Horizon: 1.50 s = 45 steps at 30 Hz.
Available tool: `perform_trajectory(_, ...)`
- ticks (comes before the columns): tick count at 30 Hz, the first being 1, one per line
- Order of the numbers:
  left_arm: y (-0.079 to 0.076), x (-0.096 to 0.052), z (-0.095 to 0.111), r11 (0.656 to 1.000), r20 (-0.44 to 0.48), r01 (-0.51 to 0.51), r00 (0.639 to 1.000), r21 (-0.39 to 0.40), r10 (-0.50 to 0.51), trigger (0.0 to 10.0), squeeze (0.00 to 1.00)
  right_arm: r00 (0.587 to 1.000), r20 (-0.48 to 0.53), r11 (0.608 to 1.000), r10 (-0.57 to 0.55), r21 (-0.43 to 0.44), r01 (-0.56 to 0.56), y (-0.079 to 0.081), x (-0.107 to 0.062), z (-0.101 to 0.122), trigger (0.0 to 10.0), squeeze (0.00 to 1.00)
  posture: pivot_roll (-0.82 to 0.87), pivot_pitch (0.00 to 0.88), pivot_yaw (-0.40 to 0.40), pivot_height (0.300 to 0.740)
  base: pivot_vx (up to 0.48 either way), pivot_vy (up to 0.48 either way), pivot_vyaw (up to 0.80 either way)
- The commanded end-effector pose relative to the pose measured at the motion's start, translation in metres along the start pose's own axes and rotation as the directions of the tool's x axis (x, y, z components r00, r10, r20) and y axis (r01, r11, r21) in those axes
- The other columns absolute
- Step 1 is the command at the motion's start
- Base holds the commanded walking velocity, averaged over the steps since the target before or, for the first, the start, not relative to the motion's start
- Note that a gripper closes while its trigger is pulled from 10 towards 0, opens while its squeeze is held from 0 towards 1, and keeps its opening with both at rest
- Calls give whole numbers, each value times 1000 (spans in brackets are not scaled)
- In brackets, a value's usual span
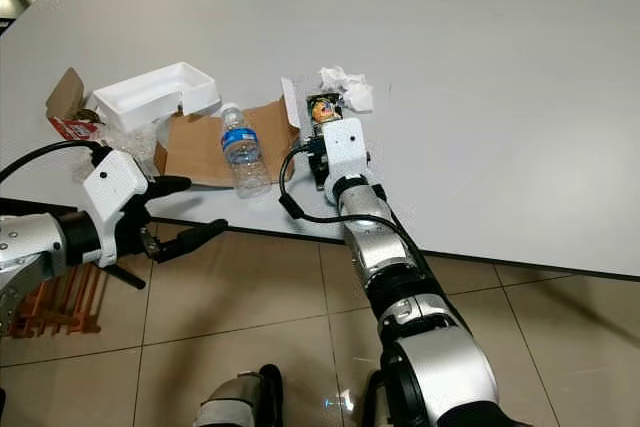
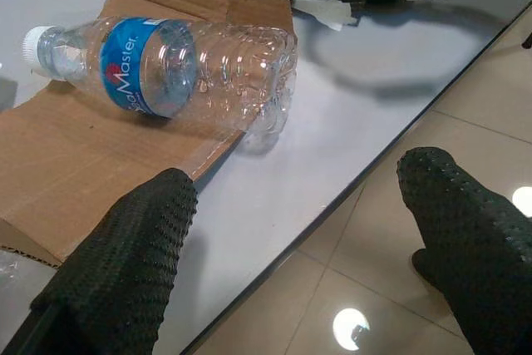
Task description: Picking trash to rubbish bin
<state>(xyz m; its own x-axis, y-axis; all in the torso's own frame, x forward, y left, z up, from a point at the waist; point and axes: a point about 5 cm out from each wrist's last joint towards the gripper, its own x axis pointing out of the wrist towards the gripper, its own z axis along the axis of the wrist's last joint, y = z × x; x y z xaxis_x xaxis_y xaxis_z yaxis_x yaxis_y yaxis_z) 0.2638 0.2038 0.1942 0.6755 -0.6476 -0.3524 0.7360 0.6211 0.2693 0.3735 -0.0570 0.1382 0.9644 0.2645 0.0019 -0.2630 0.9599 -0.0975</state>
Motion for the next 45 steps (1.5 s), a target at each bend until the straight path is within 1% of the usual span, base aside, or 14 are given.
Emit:
perform_trajectory(1, 1, -4, 0, 1000, -9, -3, 1000, 6, 3, 10000, 0, 1000, -13, 1000, -2, 10, 2, 2, -1, -4, 0, 0, 302, 226, 68, 740, 0, 0, 0)
perform_trajectory(6, 0, -5, 2, 1000, -8, 11, 1000, 7, -11, 10000, 0, 1000, -11, 1000, -6, 8, 6, 1, -2, -6, 0, 0, 302, 225, 69, 740, 0, 0, 0)
perform_trajectory(9, 0, -10, 11, 999, 6, 42, 999, -3, -42, 10000, 0, 1000, -9, 1000, -11, 6, 11, -1, -2, -7, 0, 0, 302, 222, 70, 740, 0, 0, 0)
perform_trajectory(11, 0, -10, 11, 999, 6, 44, 999, -2, -44, 10000, 0, 1000, -9, 1000, -11, 5, 11, -1, -2, -7, 0, 0, 302, 221, 71, 740, 0, 0, 0)
perform_trajectory(15, -2, -14, 20, 997, 8, 67, 998, 26, -67, 10000, 0, 1000, -11, 1000, -18, -4, 17, -4, -3, -10, 0, 0, 301, 218, 72, 740, 0, 0, 0)
perform_trajectory(23, -6, -12, 21, 997, 17, 76, 997, 17, -76, 10000, 0, 1000, -5, 999, -31, -12, 31, -6, -5, -12, 0, 0, 300, 213, 73, 740, 0, 0, 0)
perform_trajectory(32, -5, -8, 24, 997, 30, 71, 997, 15, -71, 10000, 0, 995, 71, 997, -71, -24, 73, -14, -6, -2, 0, 0, 288, 202, 72, 740, 0, 0, 0)
perform_trajectory(34, -5, -5, 23, 998, 44, 55, 998, 10, -55, 10000, 0, 989, 117, 996, -88, -17, 91, -18, -8, 3, 0, 0, 277, 194, 66, 740, 0, 0, 0)
perform_trajectory(36, -5, -4, 23, 999, 47, 51, 998, 9, -51, 10000, 0, 988, 125, 996, -90, -17, 93, -19, -9, 4, 0, 0, 277, 194, 66, 740, 0, 0, 0)
perform_trajectory(39, -7, -1, 23, 999, 57, 49, 997, 4, -49, 10000, 0, 980, 173, 994, -101, -19, 106, -21, -11, 11, 39, 0, 261, 184, 56, 740, 0, 0, 0)
perform_trajectory(41, -9, 3, 24, 999, 73, 46, 996, 2, -46, 10000, 0, 970, 222, 993, -101, -35, 111, -23, -15, 19, 8863, 0, 249, 179, 50, 740, 0, 0, 0)
perform_trajectory(42, -9, 3, 24, 999, 77, 45, 996, 2, -45, 10000, 0, 968, 232, 993, -100, -42, 113, -23, -15, 20, 8863, 0, 246, 177, 48, 740, 0, 0, 0)
perform_trajectory(43, -8, 6, 26, 999, 92, 39, 995, 0, -39, 10000, 0, 958, 267, 991, -107, -54, 126, -25, -19, 26, 10000, 0, 233, 172, 42, 740, 0, 0, 0)
perform_trajectory(45, -7, 8, 27, 999, 102, 32, 994, -3, -32, 10000, 0, 950, 292, 988, -113, -65, 138, -26, -22, 30, 10000, 0, 223, 167, 38, 740, 0, 0, 0)
